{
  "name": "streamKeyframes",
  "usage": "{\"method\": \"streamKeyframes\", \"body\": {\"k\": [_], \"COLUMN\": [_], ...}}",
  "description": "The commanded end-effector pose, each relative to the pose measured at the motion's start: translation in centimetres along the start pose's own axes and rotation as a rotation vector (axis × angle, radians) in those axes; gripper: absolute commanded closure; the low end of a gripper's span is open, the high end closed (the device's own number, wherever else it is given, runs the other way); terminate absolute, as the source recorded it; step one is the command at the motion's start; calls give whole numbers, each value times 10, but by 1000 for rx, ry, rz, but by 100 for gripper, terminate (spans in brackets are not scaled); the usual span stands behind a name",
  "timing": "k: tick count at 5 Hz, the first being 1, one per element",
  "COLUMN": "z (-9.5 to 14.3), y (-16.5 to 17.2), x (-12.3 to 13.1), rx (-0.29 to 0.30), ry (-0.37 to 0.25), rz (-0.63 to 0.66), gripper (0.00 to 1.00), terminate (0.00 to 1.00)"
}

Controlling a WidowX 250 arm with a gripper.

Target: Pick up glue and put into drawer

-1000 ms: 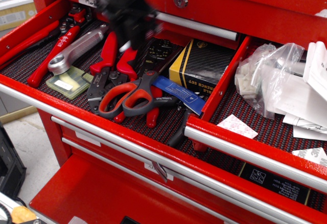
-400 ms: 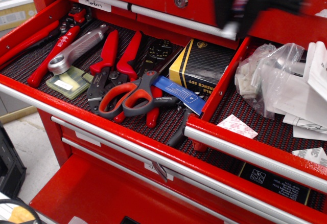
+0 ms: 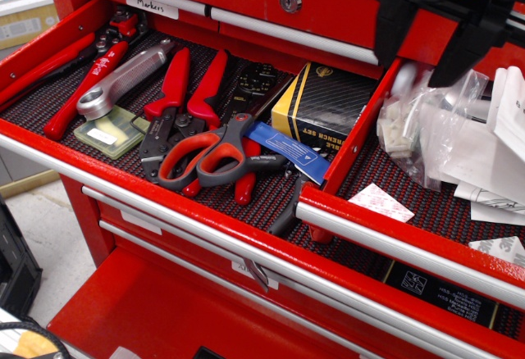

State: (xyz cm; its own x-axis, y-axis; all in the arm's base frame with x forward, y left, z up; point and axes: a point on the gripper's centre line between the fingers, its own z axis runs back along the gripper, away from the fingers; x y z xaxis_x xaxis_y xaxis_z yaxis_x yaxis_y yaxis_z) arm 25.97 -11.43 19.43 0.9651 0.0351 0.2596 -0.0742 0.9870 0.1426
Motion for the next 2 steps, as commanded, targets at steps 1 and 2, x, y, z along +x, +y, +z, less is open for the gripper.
{"method": "streamKeyframes", "body": {"k": [1,2], "z": [12,12], "y": [-2,-2], "x": [9,9], "rx": [-24,-24], "ry": [-40,-40], "rz": [27,27], "gripper": [0,0], "terminate": [0,100]}}
